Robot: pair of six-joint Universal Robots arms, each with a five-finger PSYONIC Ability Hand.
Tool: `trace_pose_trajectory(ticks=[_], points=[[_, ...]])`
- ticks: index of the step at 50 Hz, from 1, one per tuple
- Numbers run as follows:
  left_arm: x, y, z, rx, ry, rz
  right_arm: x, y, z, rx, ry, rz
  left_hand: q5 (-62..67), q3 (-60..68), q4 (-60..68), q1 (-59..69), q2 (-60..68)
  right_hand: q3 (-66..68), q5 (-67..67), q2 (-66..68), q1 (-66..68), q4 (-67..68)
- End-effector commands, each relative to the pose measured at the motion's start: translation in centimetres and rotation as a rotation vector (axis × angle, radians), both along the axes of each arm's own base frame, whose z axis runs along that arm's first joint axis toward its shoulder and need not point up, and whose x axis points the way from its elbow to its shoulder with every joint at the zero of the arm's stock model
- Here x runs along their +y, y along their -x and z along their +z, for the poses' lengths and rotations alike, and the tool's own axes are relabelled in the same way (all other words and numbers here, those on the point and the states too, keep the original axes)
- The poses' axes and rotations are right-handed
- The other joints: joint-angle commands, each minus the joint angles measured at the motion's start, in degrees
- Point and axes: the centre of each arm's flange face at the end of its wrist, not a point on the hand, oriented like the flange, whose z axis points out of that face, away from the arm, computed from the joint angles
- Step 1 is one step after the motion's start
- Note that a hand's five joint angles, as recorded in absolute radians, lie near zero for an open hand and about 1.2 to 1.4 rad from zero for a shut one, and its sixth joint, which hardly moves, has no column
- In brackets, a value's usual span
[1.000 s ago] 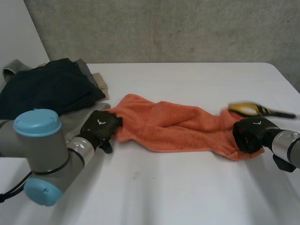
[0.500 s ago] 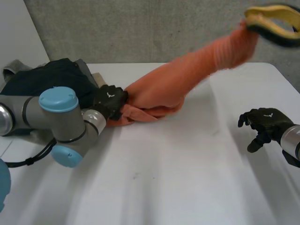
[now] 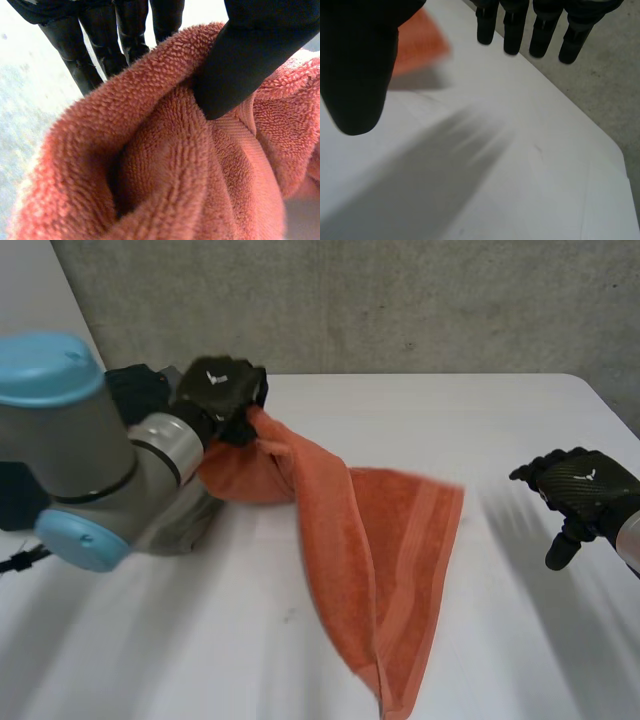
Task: Fold the laundry.
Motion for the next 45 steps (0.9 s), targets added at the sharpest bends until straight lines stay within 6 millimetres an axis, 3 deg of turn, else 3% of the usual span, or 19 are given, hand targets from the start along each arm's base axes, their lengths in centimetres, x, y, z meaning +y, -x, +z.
trace_pose_trajectory(ticks=[1,4,7,14,19,27,30,33,37,39,42,45], points=[[2.7,-0.4,3.9,0.030,0.067,-0.021,1.6,-2.5,0.6,-0.015,0.007,0.092,15.5,11.8,11.4,15.9,11.8,-3.4,-2.8,-3.5,-4.0,-3.7],[3.4,-0.2,4.1,0.032,0.070,-0.034,3.5,-5.5,0.9,-0.058,0.000,0.191,15.5,11.8,11.4,15.9,11.8,-3.4,-2.8,-3.5,-4.0,-3.7],[3.9,-0.1,4.3,0.034,0.070,-0.044,4.5,-7.3,1.2,-0.134,-0.032,0.222,15.5,11.8,11.4,15.9,11.8,-3.4,-2.8,-3.5,-4.0,-3.7],[4.5,0.0,4.7,0.038,0.081,-0.051,6.3,-11.9,-2.8,-0.361,-0.389,0.191,15.5,11.8,11.4,15.9,11.8,-3.4,-2.8,-3.5,-4.0,-3.7],[4.5,-0.1,4.8,0.040,0.083,-0.048,8.7,-12.8,-5.5,-0.388,-0.640,0.112,15.5,11.8,11.4,15.9,11.8,-3.4,-2.8,-3.5,-4.0,-3.7],[5.0,-0.3,5.8,0.053,0.103,-0.051,10.1,-13.8,-7.0,-0.348,-0.553,0.098,15.5,11.8,11.4,15.9,11.8,-1.3,-0.7,-1.4,-1.9,-1.6],[5.2,-0.3,6.2,0.060,0.112,-0.051,10.4,-14.3,-7.4,-0.336,-0.511,0.099,15.5,11.8,11.4,15.9,11.8,8.8,9.3,8.7,8.2,8.5],[5.3,-0.4,6.7,0.068,0.126,-0.051,10.1,-14.8,-7.7,-0.335,-0.429,0.096,15.5,11.8,11.4,15.9,11.8,66.5,67.0,66.3,65.9,66.2],[5.6,-0.7,7.5,0.091,0.134,-0.048,8.7,-14.9,-5.7,-0.365,-0.250,0.116,15.5,11.8,11.4,15.9,11.8,66.6,67.2,66.5,66.0,66.3],[5.9,-0.8,8.0,0.103,0.141,-0.051,8.7,-14.8,-2.3,-0.384,-0.121,0.160,15.5,11.8,11.4,15.9,11.8,66.6,67.2,66.5,66.0,66.3],[6.6,-1.3,8.8,0.119,0.153,-0.052,7.8,-14.1,0.6,-0.388,-0.014,0.164,15.5,11.8,11.4,15.9,11.8,66.6,67.2,66.5,66.0,66.3],[7.5,-1.8,9.5,0.129,0.164,-0.054,4.6,-12.0,3.1,-0.383,0.092,0.092,15.5,11.8,11.4,15.9,11.8,66.6,67.2,66.5,66.0,66.3]])
